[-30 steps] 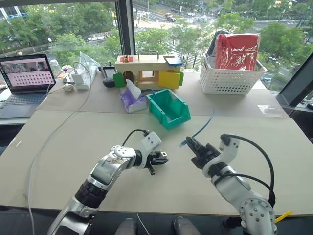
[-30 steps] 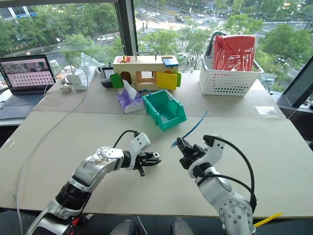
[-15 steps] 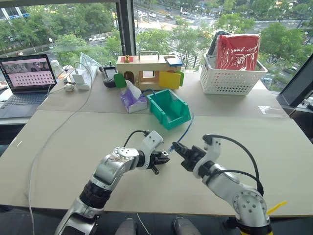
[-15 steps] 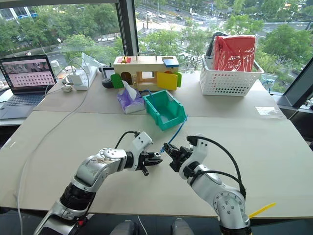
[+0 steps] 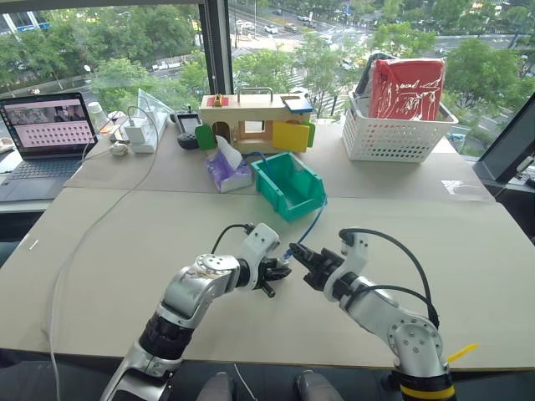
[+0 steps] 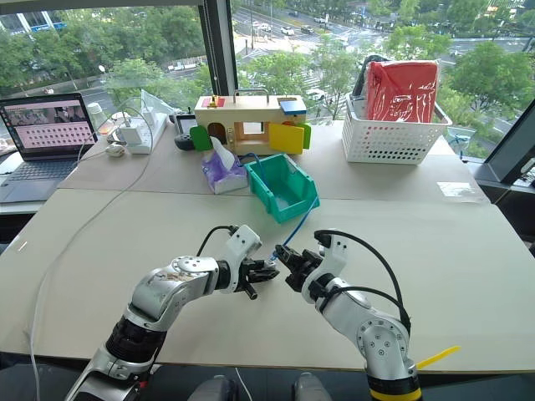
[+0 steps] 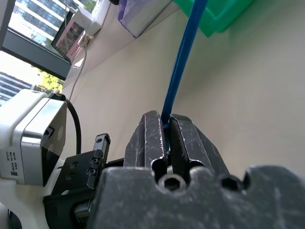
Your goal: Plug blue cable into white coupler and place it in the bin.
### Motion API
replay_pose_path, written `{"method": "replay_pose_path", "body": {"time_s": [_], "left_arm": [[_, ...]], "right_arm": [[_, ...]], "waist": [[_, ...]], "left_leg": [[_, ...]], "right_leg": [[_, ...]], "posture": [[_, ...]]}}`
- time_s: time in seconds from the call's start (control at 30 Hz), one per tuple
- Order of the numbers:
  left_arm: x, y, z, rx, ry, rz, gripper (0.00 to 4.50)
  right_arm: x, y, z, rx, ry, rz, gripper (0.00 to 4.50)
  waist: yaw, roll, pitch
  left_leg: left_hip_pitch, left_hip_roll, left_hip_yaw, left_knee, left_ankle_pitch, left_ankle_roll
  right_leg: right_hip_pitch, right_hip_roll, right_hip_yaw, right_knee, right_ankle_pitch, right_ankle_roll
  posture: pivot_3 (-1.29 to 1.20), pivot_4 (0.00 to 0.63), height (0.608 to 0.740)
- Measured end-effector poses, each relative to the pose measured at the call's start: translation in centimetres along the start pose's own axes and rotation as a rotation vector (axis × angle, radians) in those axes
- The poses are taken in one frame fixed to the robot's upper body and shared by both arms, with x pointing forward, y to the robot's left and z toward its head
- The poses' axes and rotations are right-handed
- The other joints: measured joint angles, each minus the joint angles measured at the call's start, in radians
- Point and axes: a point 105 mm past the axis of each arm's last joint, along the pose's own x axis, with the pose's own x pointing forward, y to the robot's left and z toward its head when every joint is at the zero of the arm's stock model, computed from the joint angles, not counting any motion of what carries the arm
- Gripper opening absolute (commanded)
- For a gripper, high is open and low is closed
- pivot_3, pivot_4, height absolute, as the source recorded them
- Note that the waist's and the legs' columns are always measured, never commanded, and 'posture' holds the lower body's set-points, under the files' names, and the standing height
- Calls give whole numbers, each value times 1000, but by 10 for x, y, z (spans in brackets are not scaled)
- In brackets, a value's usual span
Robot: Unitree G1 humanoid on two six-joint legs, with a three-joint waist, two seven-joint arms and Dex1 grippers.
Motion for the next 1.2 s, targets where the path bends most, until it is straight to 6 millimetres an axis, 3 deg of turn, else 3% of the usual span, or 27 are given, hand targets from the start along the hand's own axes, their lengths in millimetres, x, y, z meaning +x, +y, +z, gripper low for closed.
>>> {"method": "replay_pose_path", "body": {"time_s": [0.57,1.2], "left_arm": [[0,-1,0,-6,-7,4,663],[3,-4,4,-19,27,-10,663]], "right_arm": [[3,-8,2,-87,-3,-33,0],[2,4,1,-331,53,-9,0]], "waist": [[-1,0,0],[0,0,0]], "left_leg": [[0,0,0,0,0,0],[0,0,0,0,0,0]], "right_leg": [[0,0,0,0,0,0],[0,0,0,0,0,0]], "posture": [[0,150,715],[0,150,715]]}}
